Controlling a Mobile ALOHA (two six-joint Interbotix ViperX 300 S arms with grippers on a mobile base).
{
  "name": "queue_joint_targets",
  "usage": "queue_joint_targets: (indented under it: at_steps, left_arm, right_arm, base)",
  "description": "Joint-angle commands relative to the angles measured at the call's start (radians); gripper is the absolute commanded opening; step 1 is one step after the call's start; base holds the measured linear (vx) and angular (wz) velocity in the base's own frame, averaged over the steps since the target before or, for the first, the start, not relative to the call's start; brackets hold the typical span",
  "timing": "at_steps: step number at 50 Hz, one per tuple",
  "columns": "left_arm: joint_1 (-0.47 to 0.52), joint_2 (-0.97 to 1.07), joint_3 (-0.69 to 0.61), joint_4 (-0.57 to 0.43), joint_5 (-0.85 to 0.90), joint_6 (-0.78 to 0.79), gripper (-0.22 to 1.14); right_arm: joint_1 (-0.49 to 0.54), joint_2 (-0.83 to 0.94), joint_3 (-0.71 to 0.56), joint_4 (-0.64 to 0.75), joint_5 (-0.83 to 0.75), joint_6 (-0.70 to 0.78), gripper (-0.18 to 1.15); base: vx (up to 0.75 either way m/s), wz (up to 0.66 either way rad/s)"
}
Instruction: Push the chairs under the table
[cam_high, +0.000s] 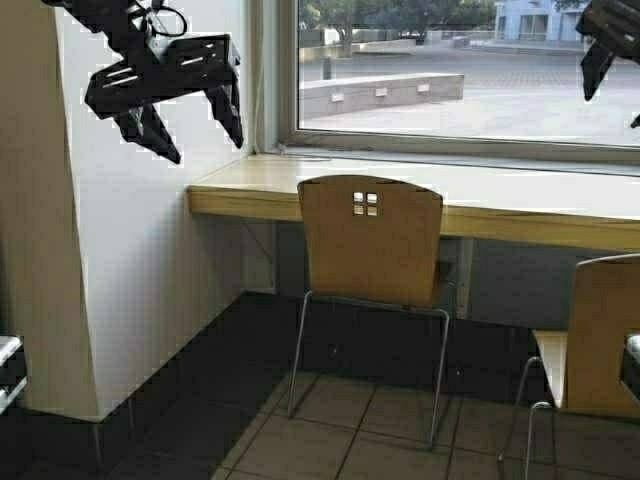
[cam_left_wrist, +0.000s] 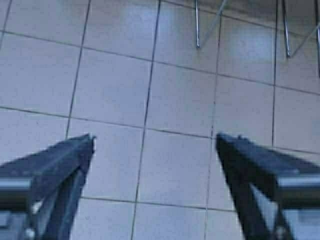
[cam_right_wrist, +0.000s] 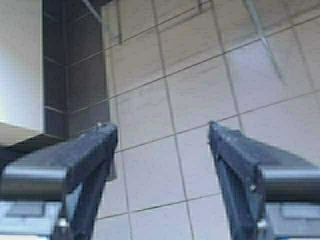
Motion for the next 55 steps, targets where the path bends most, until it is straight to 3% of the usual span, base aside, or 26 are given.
queue_joint_targets:
  at_steps: [1, 55]
  left_arm:
    - [0.005, -0.002, -0.015, -0.002, -0.003, -0.005, 1.02]
    - [0.034, 0.021, -0.025, -0.009, 0.008, -0.017, 1.02]
  right_arm:
    - [-0.002, -0.017, -0.018, 0.002, -0.006, 0.0, 0.91]
    - [-0.002, 0.029, -0.012, 0.015, 0.006, 0.003, 0.91]
  base:
    - [-0.26, -0.17]
    - [-0.14, -0.16]
